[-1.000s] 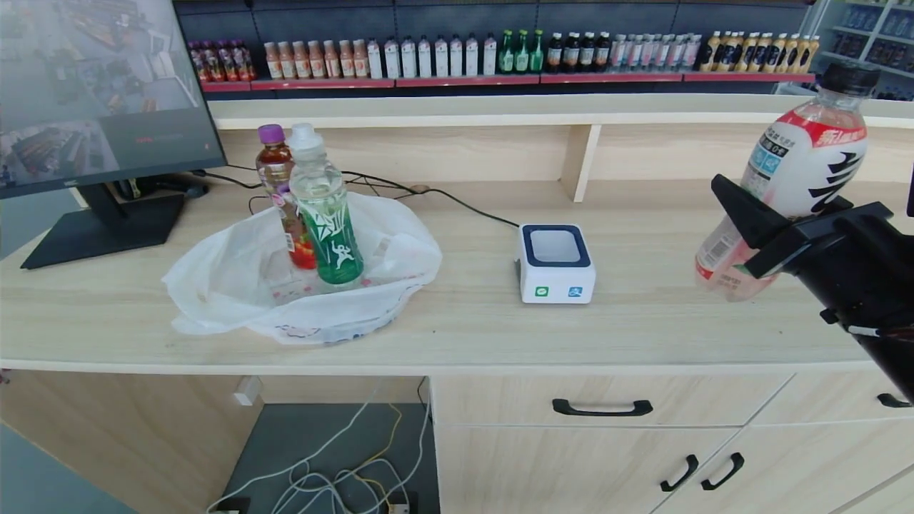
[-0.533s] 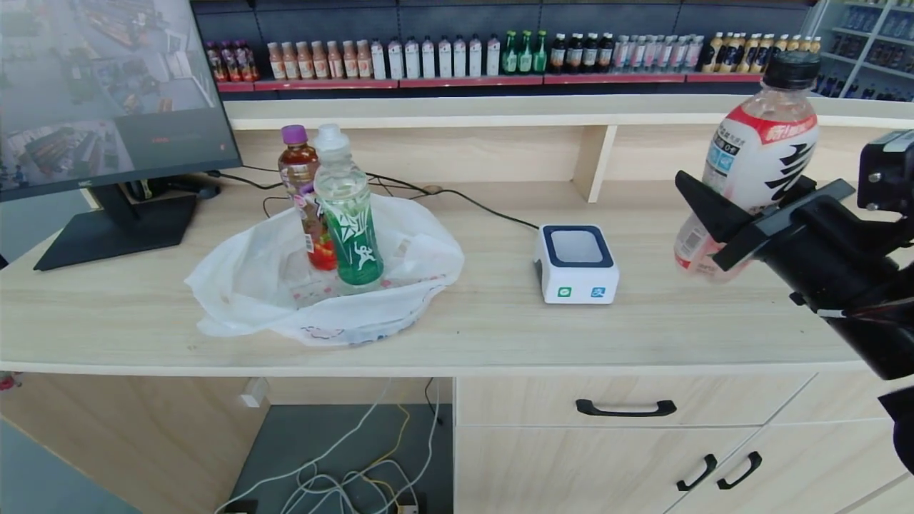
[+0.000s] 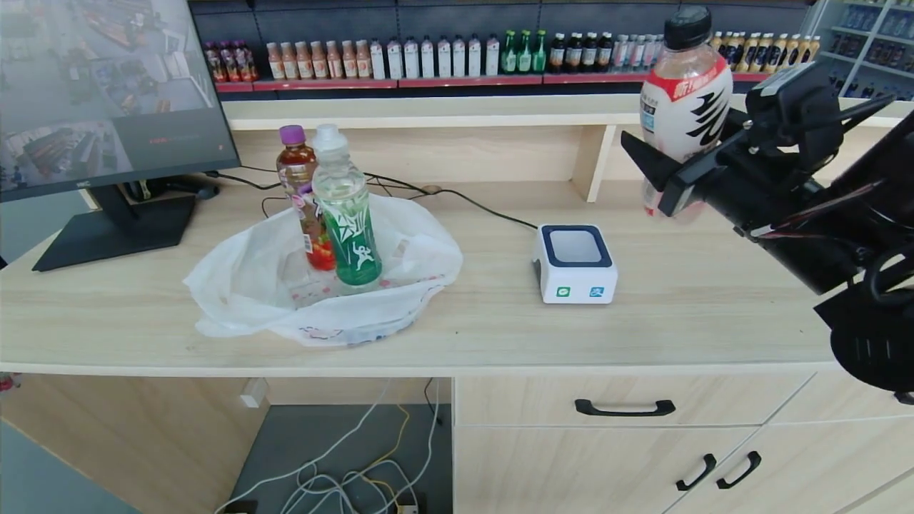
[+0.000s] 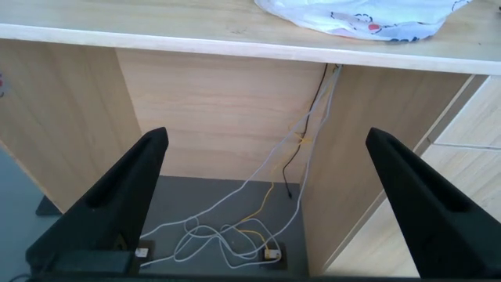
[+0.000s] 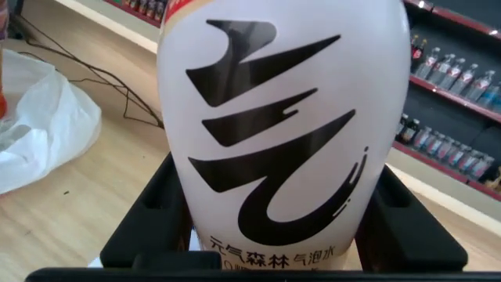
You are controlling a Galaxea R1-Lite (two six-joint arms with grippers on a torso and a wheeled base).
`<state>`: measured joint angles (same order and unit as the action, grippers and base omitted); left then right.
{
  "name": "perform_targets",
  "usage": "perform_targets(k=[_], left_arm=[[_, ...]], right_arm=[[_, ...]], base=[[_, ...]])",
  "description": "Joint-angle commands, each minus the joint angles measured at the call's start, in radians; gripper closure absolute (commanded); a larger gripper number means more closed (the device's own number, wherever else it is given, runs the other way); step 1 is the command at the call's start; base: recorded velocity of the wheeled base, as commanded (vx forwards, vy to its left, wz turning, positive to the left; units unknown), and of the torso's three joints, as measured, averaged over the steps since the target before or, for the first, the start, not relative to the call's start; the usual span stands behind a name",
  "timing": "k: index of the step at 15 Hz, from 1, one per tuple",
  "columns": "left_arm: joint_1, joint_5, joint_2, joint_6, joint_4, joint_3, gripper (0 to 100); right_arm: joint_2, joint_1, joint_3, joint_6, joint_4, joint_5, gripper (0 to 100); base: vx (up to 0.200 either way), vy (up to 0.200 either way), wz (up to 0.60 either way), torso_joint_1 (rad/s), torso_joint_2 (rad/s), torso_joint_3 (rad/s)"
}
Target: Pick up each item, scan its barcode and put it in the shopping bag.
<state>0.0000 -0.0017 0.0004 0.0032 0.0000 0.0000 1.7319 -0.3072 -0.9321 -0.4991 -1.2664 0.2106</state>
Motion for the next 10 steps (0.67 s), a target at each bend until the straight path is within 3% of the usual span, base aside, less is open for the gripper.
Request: perform_targets(k=[1,3,7,10], left_arm=[[0.0,0.0,0.0,0.0,0.0,0.0,0],[0.0,0.0,0.0,0.0,0.0,0.0,0],[0.0,0.0,0.0,0.0,0.0,0.0,0],[0.0,0.0,0.0,0.0,0.0,0.0,0]], right_arm=[[0.11,-0.018,-0.122,-0.062,0.007,0.039,100],[0.158,-0.016,-0.14,-0.101,0.007,0.104,100],[0.219,0.04,-0.16,-0.217,0.01,0.366,100],[0.227,0.045,-0.163,-0.271,0.01,0.463,100]], base=[[0.0,0.0,0.0,0.0,0.0,0.0],[0.0,0.0,0.0,0.0,0.0,0.0],[0.0,0.0,0.0,0.0,0.0,0.0],[0.0,0.0,0.0,0.0,0.0,0.0]])
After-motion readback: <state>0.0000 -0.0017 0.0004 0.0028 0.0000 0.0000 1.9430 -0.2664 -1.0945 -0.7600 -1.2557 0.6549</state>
